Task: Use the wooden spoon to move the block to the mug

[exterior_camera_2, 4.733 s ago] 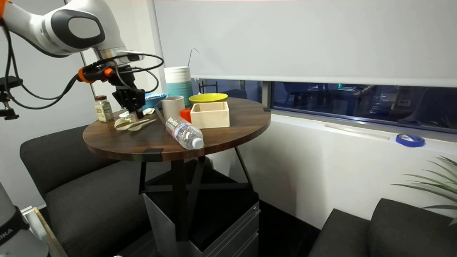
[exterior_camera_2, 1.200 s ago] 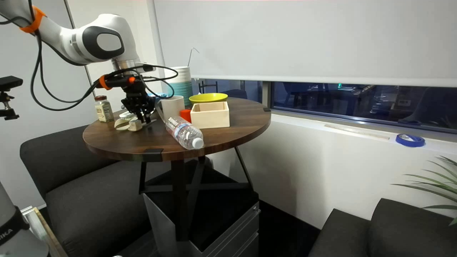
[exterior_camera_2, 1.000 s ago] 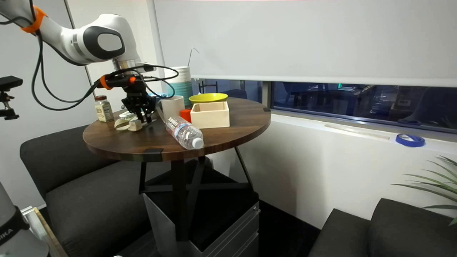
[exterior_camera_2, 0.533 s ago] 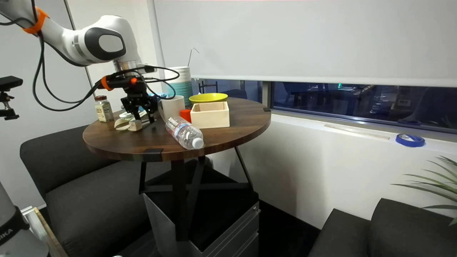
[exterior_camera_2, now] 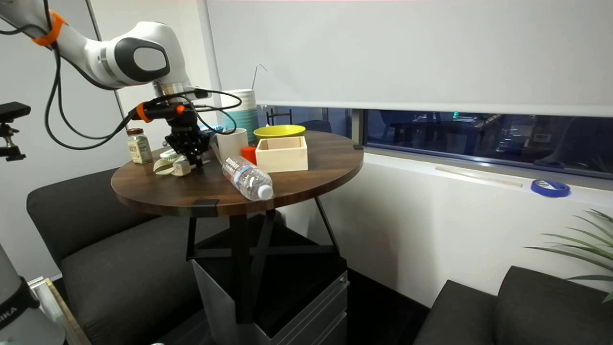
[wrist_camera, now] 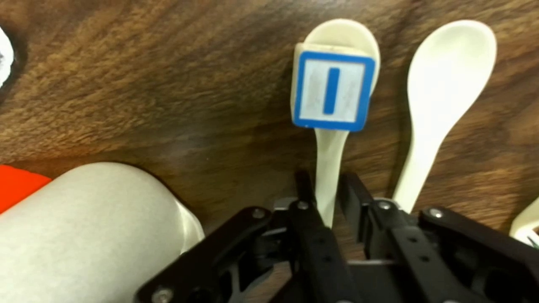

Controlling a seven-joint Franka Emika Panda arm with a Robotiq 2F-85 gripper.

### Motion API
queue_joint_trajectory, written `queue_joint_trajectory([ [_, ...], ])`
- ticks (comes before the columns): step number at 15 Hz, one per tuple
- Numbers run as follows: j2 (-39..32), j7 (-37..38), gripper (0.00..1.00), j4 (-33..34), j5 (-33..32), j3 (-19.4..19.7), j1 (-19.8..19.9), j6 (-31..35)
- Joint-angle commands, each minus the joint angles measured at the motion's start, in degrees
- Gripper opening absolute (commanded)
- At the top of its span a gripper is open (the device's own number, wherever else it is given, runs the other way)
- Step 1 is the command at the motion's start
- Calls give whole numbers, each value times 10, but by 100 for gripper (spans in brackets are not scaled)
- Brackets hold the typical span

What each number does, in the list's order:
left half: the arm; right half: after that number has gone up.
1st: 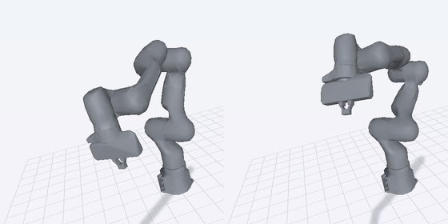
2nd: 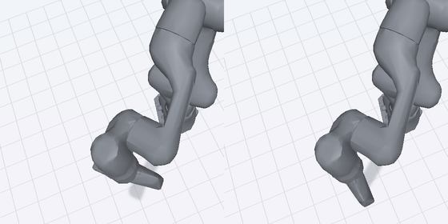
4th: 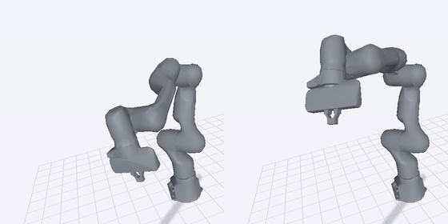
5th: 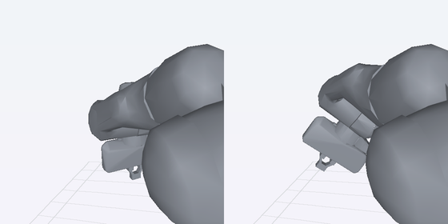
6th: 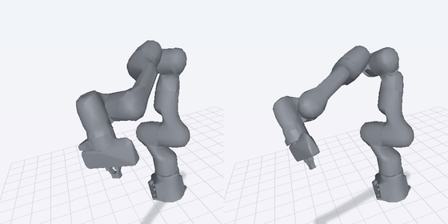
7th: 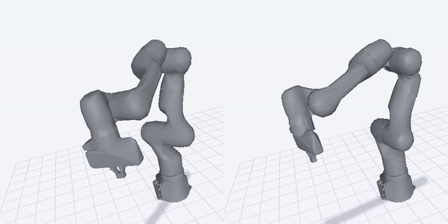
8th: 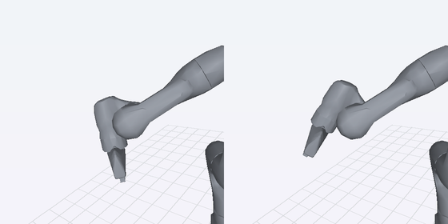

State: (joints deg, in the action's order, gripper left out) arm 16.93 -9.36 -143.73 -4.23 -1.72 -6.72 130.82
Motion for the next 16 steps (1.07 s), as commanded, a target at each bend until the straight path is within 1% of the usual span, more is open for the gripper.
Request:
queue_joint_trajectory([
  [1, -8, -12, 20, 7, 5, -1, 4, 5],
  [3, -7, -12, 21, 6, 5, -1, 5, 5],
  [4, -8, -12, 20, 6, 5, -2, 4, 4],
  [6, -7, -12, 13, 7, 3, -2, 5, 4],
  [8, -7, -13, 4, 7, 4, -1, 5, 3],
  [12, -6, -13, 3, 6, 5, -1, 5, 2],
  [16, 1, -12, 3, 7, 9, -1, 4, -15],
])
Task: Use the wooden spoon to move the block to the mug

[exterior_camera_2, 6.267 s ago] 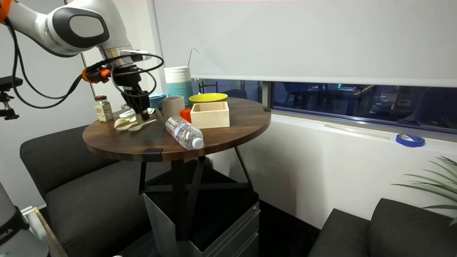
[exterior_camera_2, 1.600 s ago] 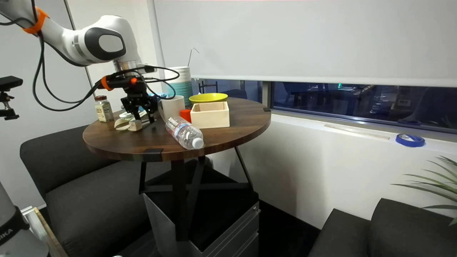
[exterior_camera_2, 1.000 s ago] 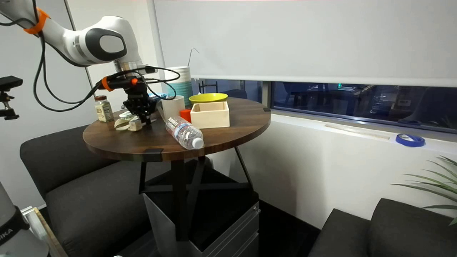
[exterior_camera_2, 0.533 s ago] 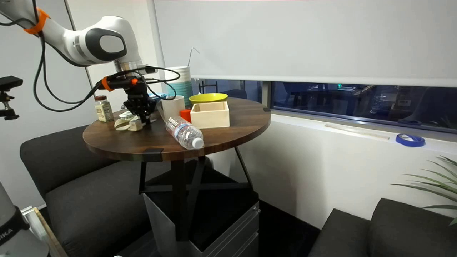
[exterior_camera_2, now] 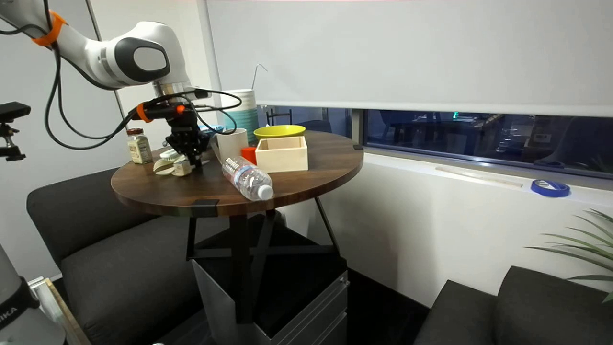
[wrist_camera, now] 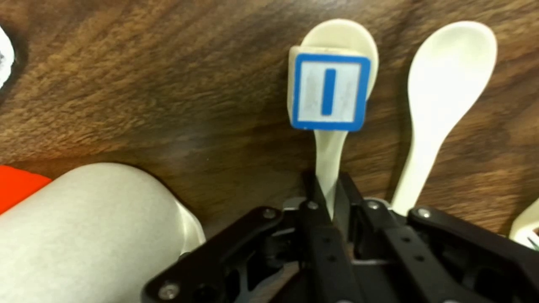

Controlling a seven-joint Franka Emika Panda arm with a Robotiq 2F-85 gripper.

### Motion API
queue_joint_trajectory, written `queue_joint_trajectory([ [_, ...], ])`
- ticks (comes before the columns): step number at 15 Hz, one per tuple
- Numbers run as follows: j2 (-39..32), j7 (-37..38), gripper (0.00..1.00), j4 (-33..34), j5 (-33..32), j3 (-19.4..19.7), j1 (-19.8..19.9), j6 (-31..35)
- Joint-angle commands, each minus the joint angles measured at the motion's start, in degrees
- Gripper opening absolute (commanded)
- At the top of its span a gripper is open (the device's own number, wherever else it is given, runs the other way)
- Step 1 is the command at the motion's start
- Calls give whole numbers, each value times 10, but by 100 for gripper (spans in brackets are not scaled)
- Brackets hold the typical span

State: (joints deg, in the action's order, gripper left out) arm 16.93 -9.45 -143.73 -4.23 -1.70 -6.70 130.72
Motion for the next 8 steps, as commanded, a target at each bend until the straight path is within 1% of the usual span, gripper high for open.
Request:
queue_joint_trajectory([
  [1, 6, -9, 3, 8, 8, -2, 3, -20],
  [4, 21, -3, 3, 14, -1, -6, 5, -39],
  [8, 44, -5, 3, 33, 0, -9, 2, -84],
])
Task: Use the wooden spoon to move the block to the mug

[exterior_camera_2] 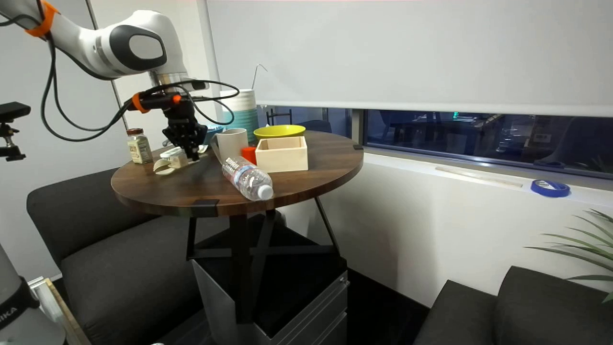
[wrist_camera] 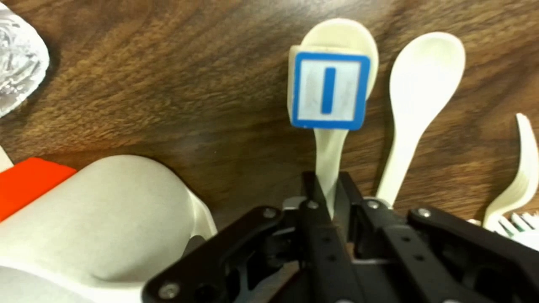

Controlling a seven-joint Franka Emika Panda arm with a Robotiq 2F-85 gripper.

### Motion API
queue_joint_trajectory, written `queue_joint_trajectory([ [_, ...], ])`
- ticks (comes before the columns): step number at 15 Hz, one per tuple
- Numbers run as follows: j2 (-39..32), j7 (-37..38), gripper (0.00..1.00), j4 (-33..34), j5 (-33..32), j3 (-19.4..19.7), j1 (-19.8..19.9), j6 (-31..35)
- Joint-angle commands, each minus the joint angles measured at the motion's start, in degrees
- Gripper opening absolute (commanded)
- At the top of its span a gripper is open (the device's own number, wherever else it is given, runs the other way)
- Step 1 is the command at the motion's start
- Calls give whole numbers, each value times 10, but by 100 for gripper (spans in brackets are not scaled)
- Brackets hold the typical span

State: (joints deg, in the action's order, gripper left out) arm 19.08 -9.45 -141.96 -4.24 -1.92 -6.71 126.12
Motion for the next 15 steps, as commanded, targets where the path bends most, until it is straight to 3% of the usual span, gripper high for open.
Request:
queue_joint_trajectory([
  [1, 28, -5, 3, 22, -1, -7, 3, -50],
  [6, 42, 10, 3, 59, -13, -12, 8, -93],
  [7, 35, 1, 13, 43, -1, -6, 4, -71],
  [13, 39, 2, 13, 54, -2, -6, 4, -81],
  [14, 39, 2, 3, 54, -2, -6, 4, -81],
  [15, 41, 1, 3, 58, -5, -7, 5, -83],
])
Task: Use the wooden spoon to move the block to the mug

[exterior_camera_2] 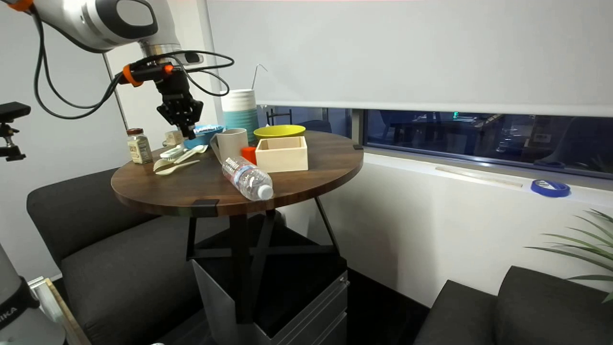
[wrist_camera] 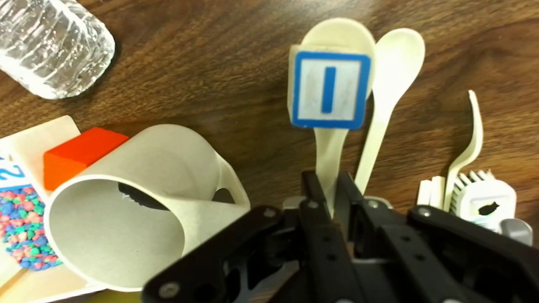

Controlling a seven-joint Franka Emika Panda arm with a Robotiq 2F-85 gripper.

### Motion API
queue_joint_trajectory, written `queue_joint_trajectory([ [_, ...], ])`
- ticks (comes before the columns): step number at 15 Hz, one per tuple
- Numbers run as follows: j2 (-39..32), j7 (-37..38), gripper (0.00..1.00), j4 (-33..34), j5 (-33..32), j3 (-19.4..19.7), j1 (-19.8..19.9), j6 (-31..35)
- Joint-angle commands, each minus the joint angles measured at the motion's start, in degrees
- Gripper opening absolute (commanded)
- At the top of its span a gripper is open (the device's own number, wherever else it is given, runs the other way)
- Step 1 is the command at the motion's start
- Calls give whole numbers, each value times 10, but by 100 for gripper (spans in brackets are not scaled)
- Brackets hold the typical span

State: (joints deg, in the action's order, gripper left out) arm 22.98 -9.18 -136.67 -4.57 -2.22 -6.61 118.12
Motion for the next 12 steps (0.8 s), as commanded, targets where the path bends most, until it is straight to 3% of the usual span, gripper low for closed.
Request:
queue_joint_trajectory([
  [1, 4, -7, 3, 8, -1, -2, 4, -3],
  [12, 1, -34, 3, 70, -18, 16, 23, 8],
])
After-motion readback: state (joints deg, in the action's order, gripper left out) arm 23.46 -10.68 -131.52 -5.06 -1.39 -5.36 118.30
